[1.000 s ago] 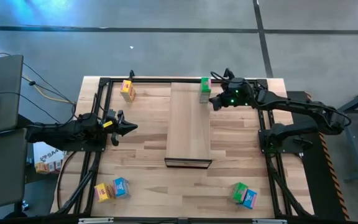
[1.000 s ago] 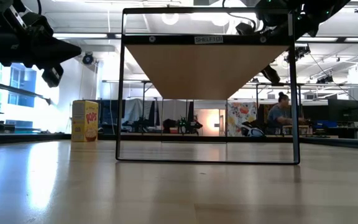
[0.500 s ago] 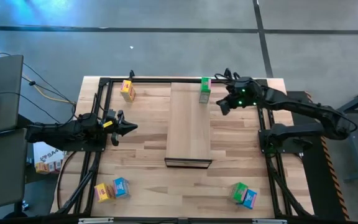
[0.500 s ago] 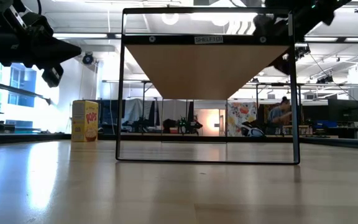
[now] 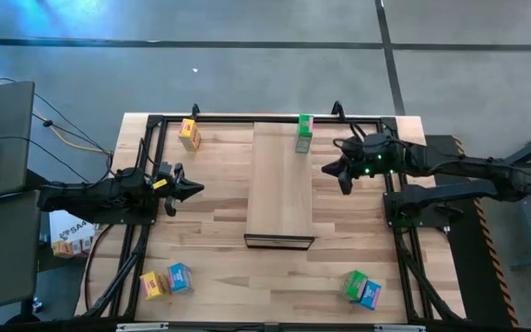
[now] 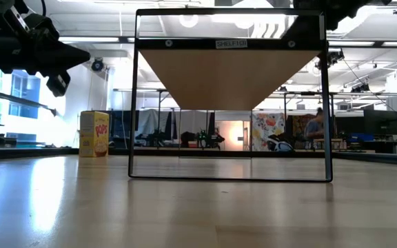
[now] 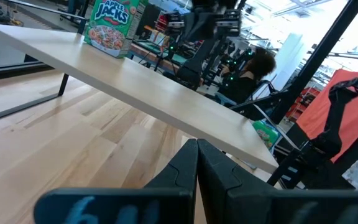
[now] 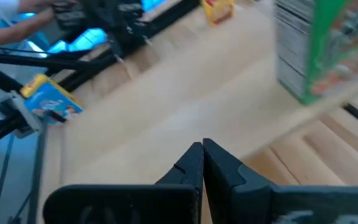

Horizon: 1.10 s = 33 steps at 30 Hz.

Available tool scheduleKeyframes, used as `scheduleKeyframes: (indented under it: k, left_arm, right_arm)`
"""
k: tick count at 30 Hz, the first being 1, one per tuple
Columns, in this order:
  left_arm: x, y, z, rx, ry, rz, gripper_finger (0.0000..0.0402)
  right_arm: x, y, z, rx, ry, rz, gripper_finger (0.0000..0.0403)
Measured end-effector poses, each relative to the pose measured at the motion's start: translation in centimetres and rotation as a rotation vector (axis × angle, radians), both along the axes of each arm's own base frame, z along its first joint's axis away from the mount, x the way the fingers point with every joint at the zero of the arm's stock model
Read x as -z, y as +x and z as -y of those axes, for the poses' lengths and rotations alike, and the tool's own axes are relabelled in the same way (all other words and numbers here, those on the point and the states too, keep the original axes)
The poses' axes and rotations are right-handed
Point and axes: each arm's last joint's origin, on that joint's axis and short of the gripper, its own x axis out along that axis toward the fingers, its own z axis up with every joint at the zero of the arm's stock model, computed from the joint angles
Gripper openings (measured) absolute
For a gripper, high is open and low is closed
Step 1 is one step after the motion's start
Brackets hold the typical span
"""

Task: Stack cereal on shelf
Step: Put the green cereal box on the shelf

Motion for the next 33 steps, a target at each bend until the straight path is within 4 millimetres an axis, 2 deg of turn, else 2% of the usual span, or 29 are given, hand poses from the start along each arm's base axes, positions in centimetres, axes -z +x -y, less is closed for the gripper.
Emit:
scheduleKeyframes:
  k: [8, 16, 22, 26, 29, 33]
  left_arm:
    - [0.0, 0.0, 0.0, 0.000, 0.000, -0.001, 0.0001]
    - [0.0, 0.0, 0.0, 0.000, -0.006, 0.003, 0.0001]
    - [-1.0, -0.1, 0.0, 0.005, -0.079, 0.105, 0.0001]
    - [-1.8, -0.2, -0.1, -0.040, -0.122, 0.200, 0.0001]
    - [-2.2, -0.1, -0.2, -0.061, -0.182, 0.208, 0.0014]
    - [-3.6, 0.3, -0.2, -0.065, -0.191, 0.155, 0.0060]
  right_arm:
    - [-0.3, 0.6, -1.1, -0.093, -0.075, 0.041, 0.0000]
    - [-0.9, 0.9, -1.4, -0.031, 0.083, 0.117, 0.0000]
    - [-2.2, 1.5, -2.1, -0.025, 0.104, 0.269, 0.0000]
    - [-2.3, 1.8, -2.5, -0.001, 0.087, 0.291, 0.0000]
    - [-2.3, 1.8, -2.7, -0.002, 0.085, 0.290, 0.0000]
    - [-2.3, 2.0, -3.0, -0.017, 0.087, 0.300, 0.0000]
